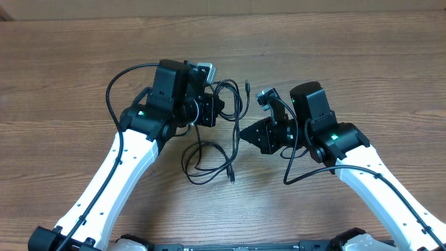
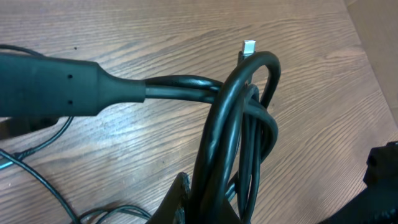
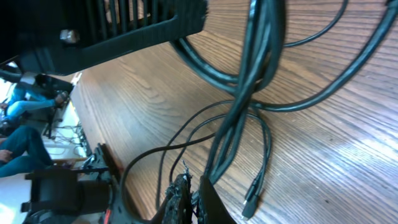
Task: Untangle cables
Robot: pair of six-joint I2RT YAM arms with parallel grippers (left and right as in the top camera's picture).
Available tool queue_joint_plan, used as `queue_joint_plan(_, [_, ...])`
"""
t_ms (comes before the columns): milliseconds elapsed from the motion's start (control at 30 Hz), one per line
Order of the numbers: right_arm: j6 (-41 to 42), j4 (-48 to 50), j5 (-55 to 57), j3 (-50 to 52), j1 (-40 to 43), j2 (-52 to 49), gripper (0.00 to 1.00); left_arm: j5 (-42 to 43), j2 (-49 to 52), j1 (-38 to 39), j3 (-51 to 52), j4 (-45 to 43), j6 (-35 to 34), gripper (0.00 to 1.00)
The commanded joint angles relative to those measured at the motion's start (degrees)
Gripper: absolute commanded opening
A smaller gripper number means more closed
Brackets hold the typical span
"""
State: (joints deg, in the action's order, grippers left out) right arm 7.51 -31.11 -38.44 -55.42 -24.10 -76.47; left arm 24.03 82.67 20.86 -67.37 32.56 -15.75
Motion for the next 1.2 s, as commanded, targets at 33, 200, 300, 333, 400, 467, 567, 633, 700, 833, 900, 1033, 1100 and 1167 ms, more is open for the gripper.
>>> queue_joint_plan(33, [-0.3, 0.2, 4.2, 0.1, -0.3, -0.1, 0.29, -0.2, -0.6, -0.2, -0.9, 2.3, 4.0, 0.04])
queue_joint_plan(200, [-0.3, 2.0, 7.0, 0.1, -0.3, -0.1, 0.79, 1.2, -0.6, -0.2, -0.9, 6.4, 10.1, 0.04])
queue_joint_plan(300, [-0.3, 3.9, 8.0, 0.1, -0.3, -0.1, 0.79, 6.2, -0.6, -0.2, -0.9, 7.8, 15.4, 0.04])
queue_joint_plan(333, [-0.3, 4.6, 8.0, 0.1, -0.3, -0.1, 0.79, 8.2, -0.6, -0.2, -0.9, 7.9, 16.5, 0.04])
queue_joint_plan(400, [-0.3, 6.0, 8.0, 0.1, -0.3, -0.1, 0.78, 11.7, -0.6, -0.2, -0.9, 7.7, 17.1, 0.04])
queue_joint_plan(467, [-0.3, 6.7, 8.0, 0.1, -0.3, -0.1, 0.75, 13.8, -0.6, -0.2, -0.9, 7.5, 17.1, 0.04])
queue_joint_plan(567, [-0.3, 7.0, 8.0, 0.1, -0.3, -0.1, 0.65, 14.1, -0.6, -0.2, -0.9, 7.5, 17.1, 0.04])
queue_joint_plan(633, [-0.3, 7.0, 8.0, 0.1, -0.3, -0.1, 0.53, 14.2, -0.6, -0.2, -0.9, 7.5, 17.1, 0.04])
queue_joint_plan(700, [-0.3, 7.0, 8.0, 0.1, -0.3, -0.1, 0.38, 14.1, -0.6, -0.2, -0.9, 7.5, 17.1, 0.04])
queue_joint_plan(833, [-0.3, 6.5, 8.0, 0.1, -0.3, -0.1, 0.21, 13.9, -0.6, -0.2, -0.9, 7.4, 17.1, 0.04])
queue_joint_plan(900, [-0.3, 6.2, 8.0, 0.1, -0.3, -0.1, 0.19, 13.9, -0.6, -0.2, -0.9, 7.2, 17.1, 0.04])
queue_joint_plan(1033, [-0.3, 5.7, 8.0, 0.1, -0.3, -0.1, 0.18, 13.0, -0.6, -0.2, -0.9, 6.8, 17.0, 0.04])
queue_joint_plan(1100, [-0.3, 5.5, 8.0, 0.1, -0.3, -0.1, 0.18, 12.4, -0.6, -0.2, -0.9, 6.6, 17.0, 0.04])
queue_joint_plan(1167, [-0.3, 5.0, 8.0, 0.1, -0.3, -0.1, 0.19, 10.9, -0.6, -0.2, -0.9, 6.2, 16.1, 0.04])
